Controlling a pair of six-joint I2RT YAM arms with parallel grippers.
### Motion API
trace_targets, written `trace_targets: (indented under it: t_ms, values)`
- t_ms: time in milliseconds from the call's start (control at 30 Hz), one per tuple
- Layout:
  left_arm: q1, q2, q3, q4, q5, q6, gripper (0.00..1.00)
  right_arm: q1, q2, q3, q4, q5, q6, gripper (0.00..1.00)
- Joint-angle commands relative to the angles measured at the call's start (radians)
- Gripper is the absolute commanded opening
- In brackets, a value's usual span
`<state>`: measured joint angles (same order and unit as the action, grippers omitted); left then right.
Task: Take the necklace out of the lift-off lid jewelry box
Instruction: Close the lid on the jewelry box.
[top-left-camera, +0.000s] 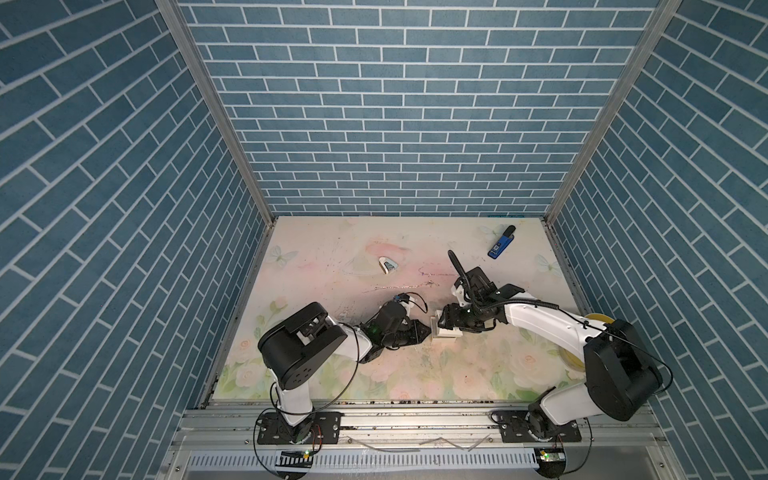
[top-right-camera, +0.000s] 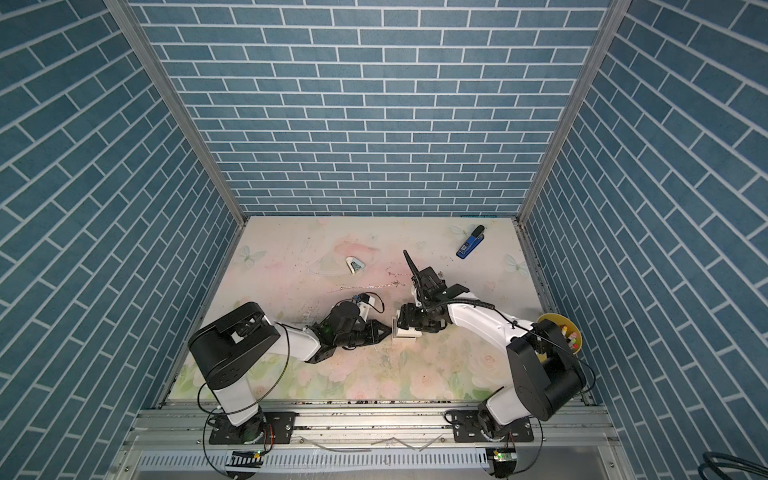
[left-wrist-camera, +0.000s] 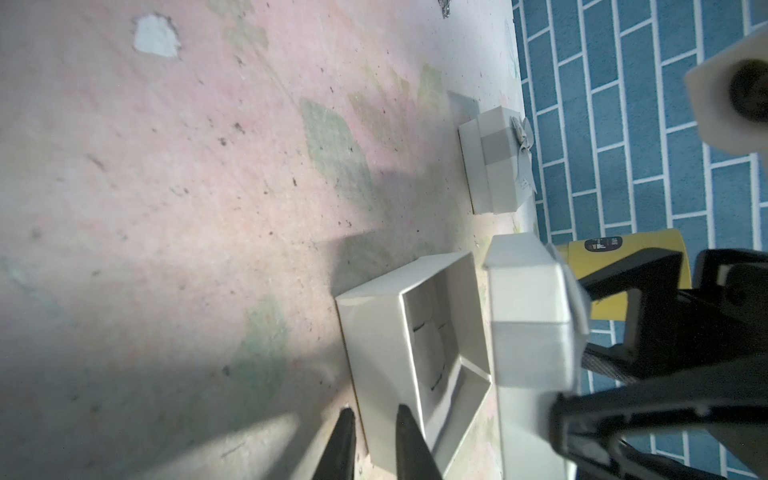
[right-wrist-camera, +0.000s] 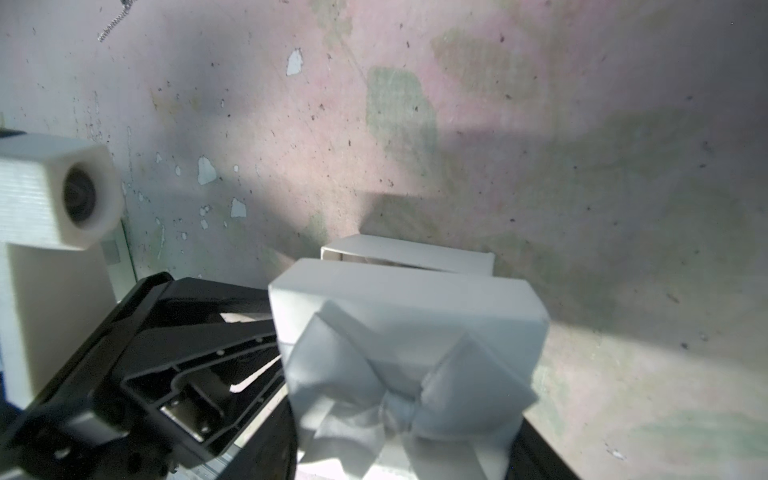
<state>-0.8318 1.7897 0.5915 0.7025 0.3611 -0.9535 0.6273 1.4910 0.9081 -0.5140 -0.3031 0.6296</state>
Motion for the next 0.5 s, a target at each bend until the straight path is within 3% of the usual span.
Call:
trace_targets:
  t_ms: [0,467]
  values:
    - [-0.006,0.008,0.009,0.017,-0.005,0.002,0.2,-0.001,0.021,0.006,0.005,-0.018,0.006,0.63]
    - [-0.006,0.014,0.014,0.02,-0.002,0.002,0.2,-0.001,0.054,0.009,0.02,-0.033,-0.003,0.64]
